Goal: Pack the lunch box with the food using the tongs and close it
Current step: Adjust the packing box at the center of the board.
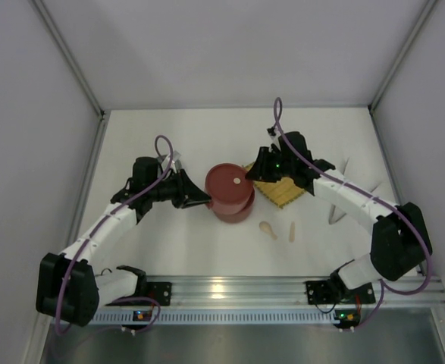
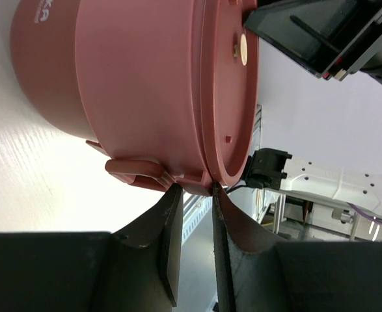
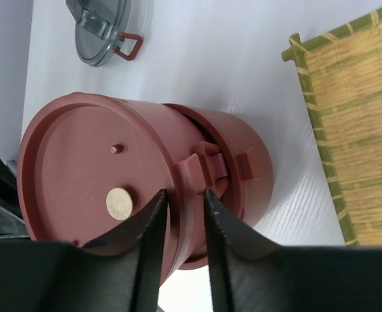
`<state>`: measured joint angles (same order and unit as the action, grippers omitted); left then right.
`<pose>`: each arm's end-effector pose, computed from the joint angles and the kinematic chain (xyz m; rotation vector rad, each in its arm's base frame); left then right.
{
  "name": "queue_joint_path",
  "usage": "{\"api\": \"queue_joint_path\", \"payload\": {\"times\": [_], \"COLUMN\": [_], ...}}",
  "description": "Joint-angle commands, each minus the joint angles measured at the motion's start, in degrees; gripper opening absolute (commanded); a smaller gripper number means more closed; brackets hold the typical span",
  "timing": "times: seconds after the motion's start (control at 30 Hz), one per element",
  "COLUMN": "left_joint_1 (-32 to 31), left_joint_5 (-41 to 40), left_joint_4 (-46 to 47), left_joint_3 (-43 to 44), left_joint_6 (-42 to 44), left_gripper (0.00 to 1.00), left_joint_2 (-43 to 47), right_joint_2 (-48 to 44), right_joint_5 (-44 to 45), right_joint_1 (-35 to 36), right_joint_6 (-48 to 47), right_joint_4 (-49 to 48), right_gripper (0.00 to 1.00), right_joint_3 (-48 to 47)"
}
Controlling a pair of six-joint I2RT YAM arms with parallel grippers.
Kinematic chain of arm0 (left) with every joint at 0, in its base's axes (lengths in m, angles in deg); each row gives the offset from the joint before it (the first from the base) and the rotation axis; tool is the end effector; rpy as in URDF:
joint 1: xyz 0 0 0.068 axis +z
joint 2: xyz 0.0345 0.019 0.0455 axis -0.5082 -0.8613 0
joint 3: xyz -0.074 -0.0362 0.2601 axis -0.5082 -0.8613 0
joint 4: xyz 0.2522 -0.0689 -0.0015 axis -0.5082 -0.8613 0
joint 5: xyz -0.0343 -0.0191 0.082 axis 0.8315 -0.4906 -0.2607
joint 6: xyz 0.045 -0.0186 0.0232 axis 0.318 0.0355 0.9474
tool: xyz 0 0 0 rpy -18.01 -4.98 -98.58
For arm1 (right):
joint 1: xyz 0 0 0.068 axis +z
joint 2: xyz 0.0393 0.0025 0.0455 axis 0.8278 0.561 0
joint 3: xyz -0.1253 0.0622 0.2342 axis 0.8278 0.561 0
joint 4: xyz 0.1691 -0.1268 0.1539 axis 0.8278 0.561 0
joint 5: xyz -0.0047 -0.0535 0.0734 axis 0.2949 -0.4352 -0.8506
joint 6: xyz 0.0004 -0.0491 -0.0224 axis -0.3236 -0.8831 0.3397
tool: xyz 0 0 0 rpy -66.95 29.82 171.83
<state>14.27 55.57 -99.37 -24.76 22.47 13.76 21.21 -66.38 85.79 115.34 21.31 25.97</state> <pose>0.2257 -0.0918 0.2481 -0.1607 2.3697 -1.4411 0.2779 0.1717 0.2692 -0.1282 2.3350 0.8935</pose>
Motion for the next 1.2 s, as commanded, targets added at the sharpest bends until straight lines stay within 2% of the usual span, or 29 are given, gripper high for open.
{"api": "queue_joint_path", "payload": {"times": [0.0,0.1,0.27,1.17], "left_joint_1": [-0.3,-0.3,-0.3,-0.3], "left_joint_5": [-1.0,-0.9,-1.0,0.1], "left_joint_4": [-0.2,-0.2,-0.3,0.2], "left_joint_3": [0.5,0.4,0.3,1.1], "left_joint_6": [2.9,3.0,3.3,4.4], "left_gripper": [0.18,0.18,0.18,0.18], "left_joint_2": [-1.0,-1.4,-1.5,-2.4], "right_joint_2": [-0.4,-0.9,-1.2,-6.9], "right_joint_5": [-1.7,-1.7,-1.3,0.6], "right_joint_1": [-1.1,-1.1,-1.1,-1.1], "right_joint_6": [-0.5,0.0,-0.5,-1.0], "right_joint_4": [-4.7,-4.2,-2.6,3.1], "right_gripper": [0.23,0.11,0.03,0.0], "right_joint_3": [0.5,0.3,-0.9,-5.1]}}
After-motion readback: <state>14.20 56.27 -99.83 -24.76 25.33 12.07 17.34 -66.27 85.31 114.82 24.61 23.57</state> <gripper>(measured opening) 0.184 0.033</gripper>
